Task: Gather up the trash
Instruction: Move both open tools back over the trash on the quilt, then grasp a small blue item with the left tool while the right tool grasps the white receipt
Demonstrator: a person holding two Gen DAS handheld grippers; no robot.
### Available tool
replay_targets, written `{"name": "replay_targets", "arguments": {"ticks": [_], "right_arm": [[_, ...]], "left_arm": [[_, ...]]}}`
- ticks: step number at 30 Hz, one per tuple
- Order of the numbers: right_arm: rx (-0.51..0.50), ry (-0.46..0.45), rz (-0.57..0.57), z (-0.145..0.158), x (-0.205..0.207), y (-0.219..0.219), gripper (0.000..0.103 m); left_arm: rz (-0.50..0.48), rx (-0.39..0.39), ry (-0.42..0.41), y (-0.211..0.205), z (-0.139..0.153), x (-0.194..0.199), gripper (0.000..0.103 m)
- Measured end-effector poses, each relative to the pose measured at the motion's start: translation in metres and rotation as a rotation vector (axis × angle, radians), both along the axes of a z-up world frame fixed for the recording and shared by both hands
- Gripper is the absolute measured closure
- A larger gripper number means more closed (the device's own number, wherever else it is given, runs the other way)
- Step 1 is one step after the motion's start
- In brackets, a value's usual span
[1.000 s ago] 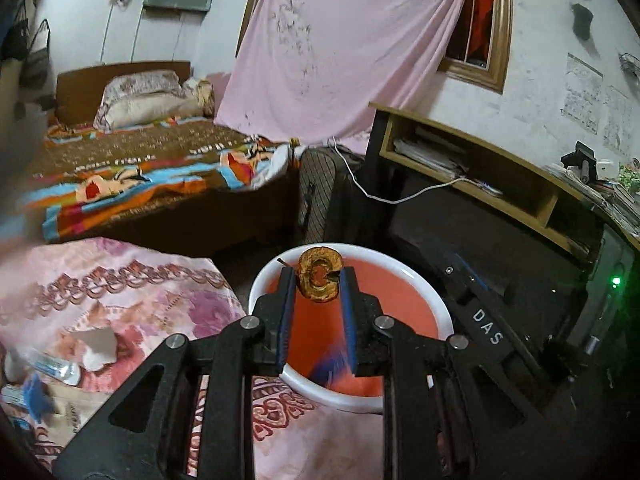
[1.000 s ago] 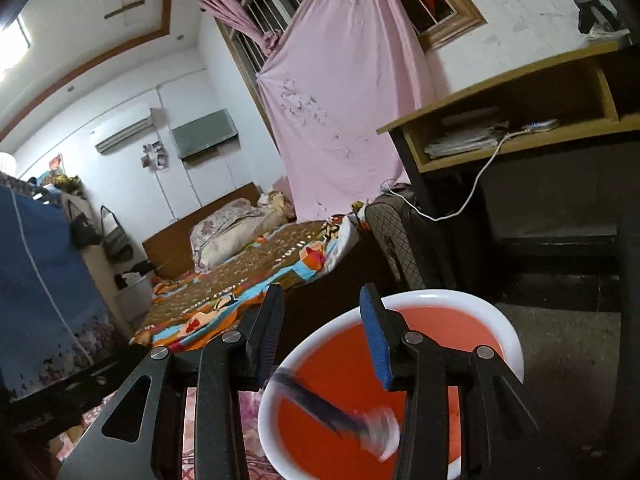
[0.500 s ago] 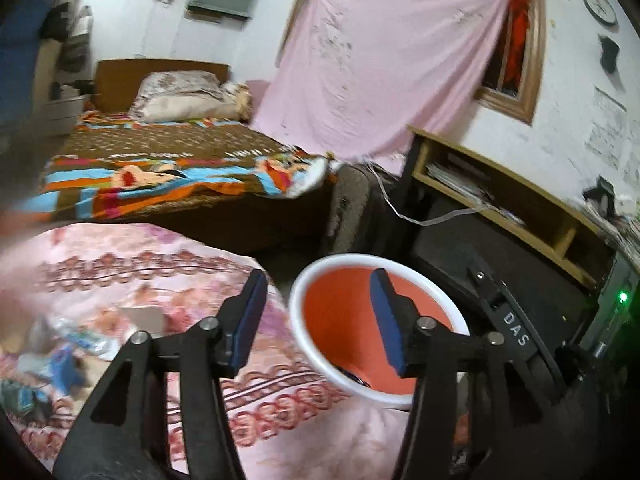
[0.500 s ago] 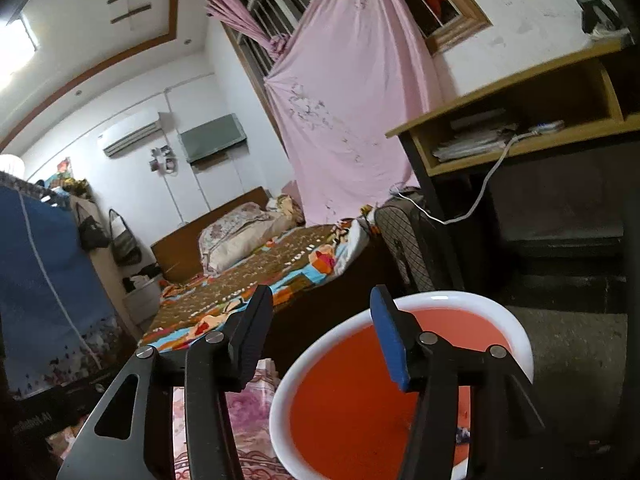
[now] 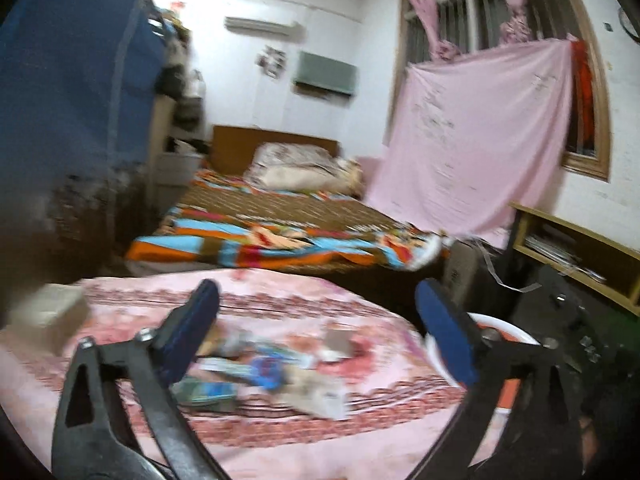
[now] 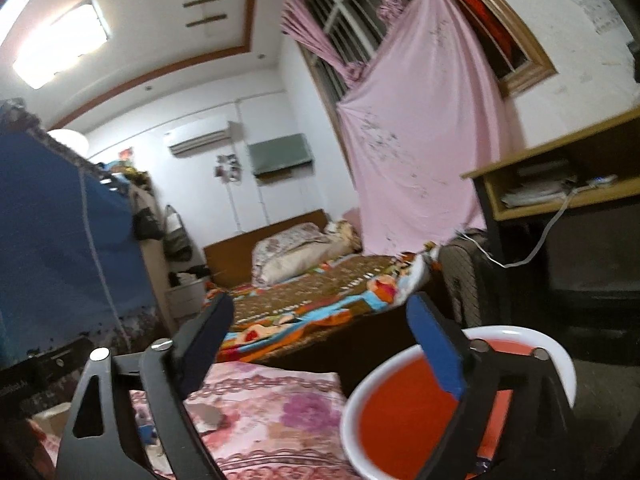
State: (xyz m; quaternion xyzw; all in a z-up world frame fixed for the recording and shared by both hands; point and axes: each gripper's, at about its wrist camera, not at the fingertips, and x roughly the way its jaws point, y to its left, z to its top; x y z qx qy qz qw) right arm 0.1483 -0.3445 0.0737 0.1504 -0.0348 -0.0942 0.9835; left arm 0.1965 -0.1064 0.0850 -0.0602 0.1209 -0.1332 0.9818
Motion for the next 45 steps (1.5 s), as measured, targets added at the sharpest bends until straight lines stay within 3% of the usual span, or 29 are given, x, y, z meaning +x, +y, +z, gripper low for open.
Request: {"name": "replay_targets", "arguments": {"ticks": [7,12,15,22,29,32,37,45], "right_arm": [[-0.051,-0.025,0.107,0.002,0.003,0.031,0.000],[-0.126,-0.054,0.210,0.004,0.001,0.060,0.000],[-0.177,-0.018,0.274,0.003,0.011,0.074,0.000],[-0.236,0.229,0.449,-0.011,0.057,0.101,0.000],[-0.222,0.509,0.547,-0.031,0.102,0.115,0.000],[-0.193,0.594,0.573,-0.041,0.114,0.115,0.000],[-0.134,0.683,0.627,-0.052,0.126,0.111,0.000],[-0.201,0.839,0.693,-0.071,0.147,0.136,0.000]], "left_arm": [[0.164,-0.011,-0.063,0.052,-0.004,-0.021,0.011],[0.232,0.030,-0.114,0.075,-0.011,-0.035,0.011],[0.255,0.064,-0.119,0.085,-0.018,-0.037,0.011],[0.226,0.056,0.021,0.095,-0.034,-0.017,0.011],[0.162,0.081,0.257,0.087,-0.054,0.018,0.013],[0.131,0.056,0.338,0.091,-0.062,0.029,0.019],[0.063,0.010,0.432,0.091,-0.071,0.041,0.039],[-0.012,-0.074,0.582,0.089,-0.090,0.066,0.068]]}}
